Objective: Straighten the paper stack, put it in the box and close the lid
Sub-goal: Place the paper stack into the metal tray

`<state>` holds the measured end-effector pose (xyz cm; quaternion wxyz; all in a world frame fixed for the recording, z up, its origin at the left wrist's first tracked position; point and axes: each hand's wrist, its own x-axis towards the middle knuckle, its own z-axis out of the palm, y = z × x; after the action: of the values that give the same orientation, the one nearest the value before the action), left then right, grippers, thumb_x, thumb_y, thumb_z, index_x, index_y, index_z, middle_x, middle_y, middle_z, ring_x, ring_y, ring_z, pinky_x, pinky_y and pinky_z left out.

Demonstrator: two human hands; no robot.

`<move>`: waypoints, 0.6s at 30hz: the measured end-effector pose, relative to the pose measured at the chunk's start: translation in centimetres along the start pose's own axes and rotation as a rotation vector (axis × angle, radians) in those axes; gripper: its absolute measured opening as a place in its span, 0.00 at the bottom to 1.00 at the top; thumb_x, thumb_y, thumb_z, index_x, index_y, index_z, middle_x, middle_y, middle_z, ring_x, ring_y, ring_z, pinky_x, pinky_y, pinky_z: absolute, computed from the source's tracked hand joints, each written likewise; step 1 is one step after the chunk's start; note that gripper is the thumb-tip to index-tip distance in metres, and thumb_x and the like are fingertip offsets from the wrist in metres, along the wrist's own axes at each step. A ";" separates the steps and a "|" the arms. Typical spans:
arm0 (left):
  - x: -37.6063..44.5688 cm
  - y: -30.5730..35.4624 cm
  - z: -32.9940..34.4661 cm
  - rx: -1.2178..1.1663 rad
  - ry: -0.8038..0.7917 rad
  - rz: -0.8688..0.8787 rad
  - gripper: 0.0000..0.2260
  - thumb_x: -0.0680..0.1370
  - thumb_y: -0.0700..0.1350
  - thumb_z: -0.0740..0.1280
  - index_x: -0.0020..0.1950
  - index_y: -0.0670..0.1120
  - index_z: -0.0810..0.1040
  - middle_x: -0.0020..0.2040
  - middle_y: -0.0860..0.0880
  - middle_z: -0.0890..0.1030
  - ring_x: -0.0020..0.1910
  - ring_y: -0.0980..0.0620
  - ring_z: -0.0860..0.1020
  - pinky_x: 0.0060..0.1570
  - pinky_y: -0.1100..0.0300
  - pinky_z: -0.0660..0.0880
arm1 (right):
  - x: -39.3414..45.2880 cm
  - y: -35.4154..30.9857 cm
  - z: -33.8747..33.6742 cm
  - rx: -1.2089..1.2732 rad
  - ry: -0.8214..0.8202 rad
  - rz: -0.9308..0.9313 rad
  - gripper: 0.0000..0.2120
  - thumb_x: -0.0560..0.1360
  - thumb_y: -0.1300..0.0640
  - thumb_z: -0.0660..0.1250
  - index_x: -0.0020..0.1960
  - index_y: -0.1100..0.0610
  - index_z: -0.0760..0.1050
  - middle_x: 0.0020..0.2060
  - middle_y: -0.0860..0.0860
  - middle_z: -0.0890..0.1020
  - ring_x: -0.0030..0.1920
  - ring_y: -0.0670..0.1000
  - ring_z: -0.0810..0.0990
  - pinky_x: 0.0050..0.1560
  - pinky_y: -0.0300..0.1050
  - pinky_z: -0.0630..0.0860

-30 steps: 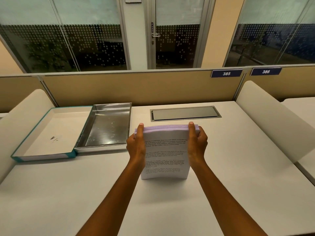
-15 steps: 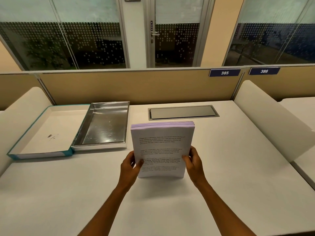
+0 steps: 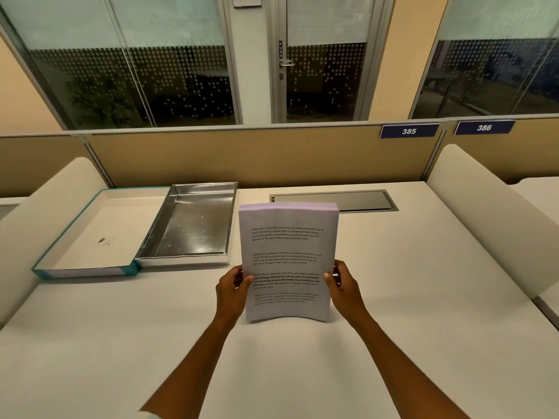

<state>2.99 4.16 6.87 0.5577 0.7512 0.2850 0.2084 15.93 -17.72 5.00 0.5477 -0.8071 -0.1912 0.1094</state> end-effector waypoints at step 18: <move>0.9 -2.2 -3.8 -0.034 -0.123 -0.162 0.11 0.79 0.43 0.66 0.59 0.42 0.80 0.55 0.42 0.84 0.51 0.43 0.84 0.48 0.51 0.82 | 1.8 -1.8 1.4 0.045 -0.255 0.212 0.16 0.80 0.54 0.59 0.66 0.57 0.67 0.57 0.57 0.77 0.55 0.57 0.79 0.56 0.55 0.80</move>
<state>0.86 7.96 5.92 0.6018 0.7275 0.3064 0.1210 16.67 -15.21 6.22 0.5226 -0.7898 -0.1706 0.2722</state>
